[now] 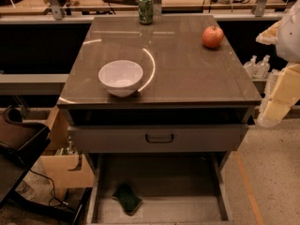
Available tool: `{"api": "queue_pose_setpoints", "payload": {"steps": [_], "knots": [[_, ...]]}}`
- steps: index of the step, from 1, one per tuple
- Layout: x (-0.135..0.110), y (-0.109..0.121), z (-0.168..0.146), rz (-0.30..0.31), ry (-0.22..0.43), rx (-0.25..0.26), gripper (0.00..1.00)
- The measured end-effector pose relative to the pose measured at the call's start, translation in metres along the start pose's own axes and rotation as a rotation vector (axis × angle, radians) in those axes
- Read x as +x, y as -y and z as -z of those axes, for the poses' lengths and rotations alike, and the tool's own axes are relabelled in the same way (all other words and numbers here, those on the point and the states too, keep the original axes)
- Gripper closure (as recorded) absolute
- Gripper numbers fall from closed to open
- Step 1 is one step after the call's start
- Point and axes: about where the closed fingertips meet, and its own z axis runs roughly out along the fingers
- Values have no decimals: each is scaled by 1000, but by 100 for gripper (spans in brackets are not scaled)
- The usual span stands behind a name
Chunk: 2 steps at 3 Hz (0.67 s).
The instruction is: Move white bowl near green can
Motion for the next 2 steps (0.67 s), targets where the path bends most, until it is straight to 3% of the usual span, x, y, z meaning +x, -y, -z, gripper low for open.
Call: {"api": "queue_pose_setpoints", "payload": {"steps": [1,2], "knots": [[-1,0,0,1,-1,2,0],[-23,10,-21,36,-59,-1,0]]}}
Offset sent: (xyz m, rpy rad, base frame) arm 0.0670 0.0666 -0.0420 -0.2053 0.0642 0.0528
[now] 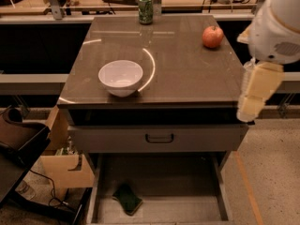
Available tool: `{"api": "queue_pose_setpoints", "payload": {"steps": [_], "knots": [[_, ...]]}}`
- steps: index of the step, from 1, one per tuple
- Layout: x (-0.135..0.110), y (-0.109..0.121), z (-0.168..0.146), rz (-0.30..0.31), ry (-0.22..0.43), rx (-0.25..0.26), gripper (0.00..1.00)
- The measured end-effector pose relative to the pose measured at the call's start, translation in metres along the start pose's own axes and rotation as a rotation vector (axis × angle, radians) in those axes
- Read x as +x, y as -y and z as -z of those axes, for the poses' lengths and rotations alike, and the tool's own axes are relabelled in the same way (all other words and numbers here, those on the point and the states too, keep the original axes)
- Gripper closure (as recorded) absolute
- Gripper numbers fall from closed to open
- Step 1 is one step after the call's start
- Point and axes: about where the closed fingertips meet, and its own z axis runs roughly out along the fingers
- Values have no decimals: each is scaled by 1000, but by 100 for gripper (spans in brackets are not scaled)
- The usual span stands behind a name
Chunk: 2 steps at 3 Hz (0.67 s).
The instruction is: Move white bowl near green can
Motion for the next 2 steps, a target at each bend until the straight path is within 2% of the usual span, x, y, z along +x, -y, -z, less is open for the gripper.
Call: {"api": "queue_pose_setpoints", "payload": {"steps": [1,2], "knots": [[-42,12,-41,72,-91,-6,0],[-83,17,-75,153,-153,-13,0]]}}
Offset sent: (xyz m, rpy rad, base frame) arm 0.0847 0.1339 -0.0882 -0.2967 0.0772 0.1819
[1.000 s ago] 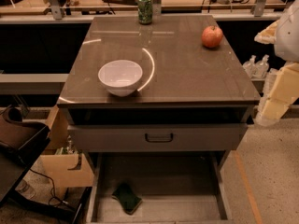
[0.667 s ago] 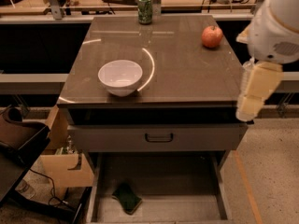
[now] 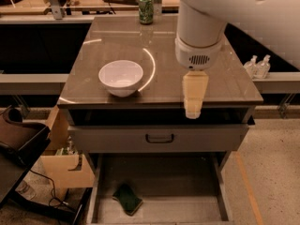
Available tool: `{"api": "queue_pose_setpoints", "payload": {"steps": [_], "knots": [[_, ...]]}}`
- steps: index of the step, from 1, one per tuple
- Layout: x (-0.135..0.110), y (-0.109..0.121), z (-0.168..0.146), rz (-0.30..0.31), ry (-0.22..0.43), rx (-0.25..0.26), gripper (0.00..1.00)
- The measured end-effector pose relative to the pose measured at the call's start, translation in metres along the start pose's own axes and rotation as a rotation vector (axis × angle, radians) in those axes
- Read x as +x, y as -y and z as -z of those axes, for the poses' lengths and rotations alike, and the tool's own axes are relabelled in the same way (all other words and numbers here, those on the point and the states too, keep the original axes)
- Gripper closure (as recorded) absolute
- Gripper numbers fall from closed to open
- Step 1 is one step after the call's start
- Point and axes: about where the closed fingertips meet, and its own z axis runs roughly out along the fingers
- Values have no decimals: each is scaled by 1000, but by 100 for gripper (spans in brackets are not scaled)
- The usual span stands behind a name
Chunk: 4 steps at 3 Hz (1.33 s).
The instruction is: Move white bowl near green can
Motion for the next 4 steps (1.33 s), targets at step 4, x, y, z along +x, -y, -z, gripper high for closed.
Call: {"api": "queue_pose_setpoints", "payload": {"steps": [4], "knots": [[-92,17,-32,135,31,-35,0]]}}
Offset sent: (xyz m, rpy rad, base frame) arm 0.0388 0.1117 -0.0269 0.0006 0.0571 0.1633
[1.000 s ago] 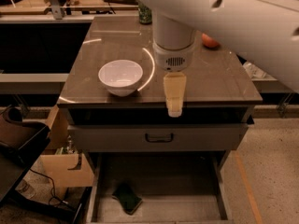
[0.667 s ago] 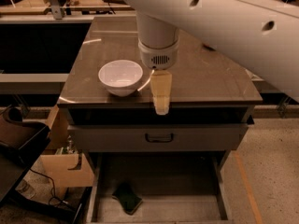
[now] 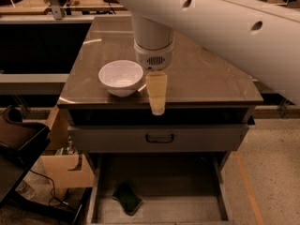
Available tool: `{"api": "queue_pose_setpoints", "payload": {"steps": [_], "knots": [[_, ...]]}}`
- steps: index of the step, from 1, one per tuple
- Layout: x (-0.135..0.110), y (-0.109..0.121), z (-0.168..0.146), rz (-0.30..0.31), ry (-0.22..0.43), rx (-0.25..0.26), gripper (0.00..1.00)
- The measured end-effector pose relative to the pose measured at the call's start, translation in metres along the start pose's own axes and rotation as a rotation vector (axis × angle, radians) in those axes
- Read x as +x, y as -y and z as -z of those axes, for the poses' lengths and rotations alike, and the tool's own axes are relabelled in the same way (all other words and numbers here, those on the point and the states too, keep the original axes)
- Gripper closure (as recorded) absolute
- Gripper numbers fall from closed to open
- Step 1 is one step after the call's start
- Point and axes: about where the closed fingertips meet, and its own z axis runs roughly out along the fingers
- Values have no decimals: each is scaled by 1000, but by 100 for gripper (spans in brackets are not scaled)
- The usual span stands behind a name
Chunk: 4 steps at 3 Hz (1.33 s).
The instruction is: Move white bowl near green can
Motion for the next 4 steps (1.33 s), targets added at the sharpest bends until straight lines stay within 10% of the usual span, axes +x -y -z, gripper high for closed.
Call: {"api": "queue_pose_setpoints", "payload": {"steps": [4], "knots": [[-80,-4,-11,56,122,-20,0]]}}
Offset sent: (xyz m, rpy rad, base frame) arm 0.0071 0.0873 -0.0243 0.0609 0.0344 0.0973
